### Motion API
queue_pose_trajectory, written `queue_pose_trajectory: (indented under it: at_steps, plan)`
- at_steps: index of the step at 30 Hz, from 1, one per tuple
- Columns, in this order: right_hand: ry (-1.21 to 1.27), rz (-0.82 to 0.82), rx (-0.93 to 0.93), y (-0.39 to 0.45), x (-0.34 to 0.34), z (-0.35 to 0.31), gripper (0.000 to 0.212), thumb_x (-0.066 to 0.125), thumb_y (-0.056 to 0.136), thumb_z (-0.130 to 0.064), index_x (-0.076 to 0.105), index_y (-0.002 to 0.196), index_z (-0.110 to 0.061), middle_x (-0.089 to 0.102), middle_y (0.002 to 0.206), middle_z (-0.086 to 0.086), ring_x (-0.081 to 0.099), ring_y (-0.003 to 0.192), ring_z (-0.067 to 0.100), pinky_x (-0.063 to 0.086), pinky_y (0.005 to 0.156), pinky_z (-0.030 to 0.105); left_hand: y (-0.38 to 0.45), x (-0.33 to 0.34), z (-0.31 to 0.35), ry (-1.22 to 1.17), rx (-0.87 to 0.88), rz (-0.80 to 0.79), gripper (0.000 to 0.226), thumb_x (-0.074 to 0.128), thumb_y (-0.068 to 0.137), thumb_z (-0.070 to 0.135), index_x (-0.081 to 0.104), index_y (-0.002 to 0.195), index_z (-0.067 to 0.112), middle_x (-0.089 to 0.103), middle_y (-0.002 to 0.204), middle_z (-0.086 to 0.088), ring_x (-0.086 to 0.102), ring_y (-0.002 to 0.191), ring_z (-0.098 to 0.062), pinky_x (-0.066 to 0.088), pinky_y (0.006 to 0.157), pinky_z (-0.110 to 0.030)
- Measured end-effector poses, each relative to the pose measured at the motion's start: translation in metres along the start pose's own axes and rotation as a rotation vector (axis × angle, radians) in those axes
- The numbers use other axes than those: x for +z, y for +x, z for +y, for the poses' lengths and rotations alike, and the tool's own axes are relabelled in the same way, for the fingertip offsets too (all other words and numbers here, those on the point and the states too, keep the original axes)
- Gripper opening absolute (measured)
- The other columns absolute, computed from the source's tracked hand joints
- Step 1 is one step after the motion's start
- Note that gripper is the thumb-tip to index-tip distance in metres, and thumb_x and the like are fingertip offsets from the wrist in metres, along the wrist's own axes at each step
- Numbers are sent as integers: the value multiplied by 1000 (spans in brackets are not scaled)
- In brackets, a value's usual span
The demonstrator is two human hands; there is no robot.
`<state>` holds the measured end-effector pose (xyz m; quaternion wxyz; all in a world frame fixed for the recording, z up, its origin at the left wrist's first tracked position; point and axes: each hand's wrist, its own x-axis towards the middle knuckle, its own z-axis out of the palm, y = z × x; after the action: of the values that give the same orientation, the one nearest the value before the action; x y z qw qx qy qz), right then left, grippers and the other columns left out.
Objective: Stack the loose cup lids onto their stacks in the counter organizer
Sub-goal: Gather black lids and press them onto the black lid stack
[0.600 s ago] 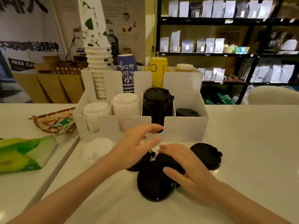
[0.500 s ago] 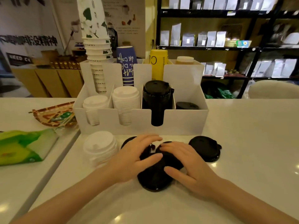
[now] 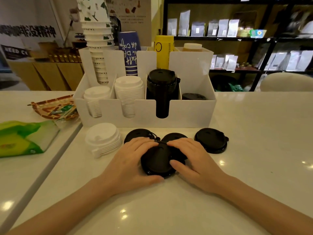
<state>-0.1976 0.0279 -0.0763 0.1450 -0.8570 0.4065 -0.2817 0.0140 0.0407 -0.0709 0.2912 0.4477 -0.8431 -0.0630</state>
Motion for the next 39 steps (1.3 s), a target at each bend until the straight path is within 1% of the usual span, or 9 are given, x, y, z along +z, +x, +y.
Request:
queue_pose_trajectory:
  at_steps: [7,11,14,22,25,29,32,35,39]
  plan:
    - [165,77,54,12,-19,-7,40,40,81,-49,46,120,-39,51,114,-28,45,109,-8,35,93,14,19,-20,6,-174,-39,76,68,72,52,59,55,112,31,57,114,18,49,109,4,41,90,-11]
    - [299,153,89,35,-41,-10,47,41,76,-52,49,119,-33,58,113,-15,52,90,-13,40,74,7,47,-38,10,-260,-38,166,58,74,50,54,60,102,34,56,110,25,51,107,9,40,86,-7]
    - [357,241,113,57,-60,-12,45,48,77,-46,51,118,-27,59,111,-15,51,104,-6,44,85,10,74,-54,11,-304,-50,209,56,73,49,55,59,101,40,56,115,25,50,111,8,40,89,-10]
    - [438,540,140,117,-91,-12,27,55,80,-38,61,101,-21,66,94,-7,60,92,7,48,87,28,140,-83,8,-368,-60,396,54,75,52,52,62,101,33,59,109,24,56,105,0,48,89,-22]
    - [483,570,145,136,-93,-7,27,42,91,-29,62,105,-18,66,99,-1,55,92,-2,40,79,4,159,-80,3,-403,-120,440,55,74,53,47,62,103,27,62,107,15,57,104,-8,48,91,-26]
    - [643,497,188,154,-94,4,41,20,96,-33,60,106,-28,59,102,-19,46,88,-20,27,63,-13,178,-66,-10,-455,-227,474,49,76,61,36,60,106,26,59,113,8,53,109,-13,47,93,-30]
    - [690,427,189,163,-85,19,50,13,94,-37,55,119,-22,57,119,-6,43,102,-13,28,68,-12,185,-55,-17,-436,-275,474,52,74,64,35,56,112,25,52,112,13,47,106,-8,40,83,-12]
    - [717,366,213,169,-77,30,53,13,93,-40,52,123,-22,55,125,-3,43,105,-12,30,74,-9,186,-48,-22,-393,-295,455,57,71,67,36,53,119,22,53,122,7,41,109,-3,35,87,-15]
    - [736,359,255,175,-73,41,52,14,92,-43,47,127,-24,48,137,0,39,125,9,24,105,23,186,-46,-24,-300,-284,407,56,67,73,33,49,125,21,49,135,2,34,110,1,31,91,-15]
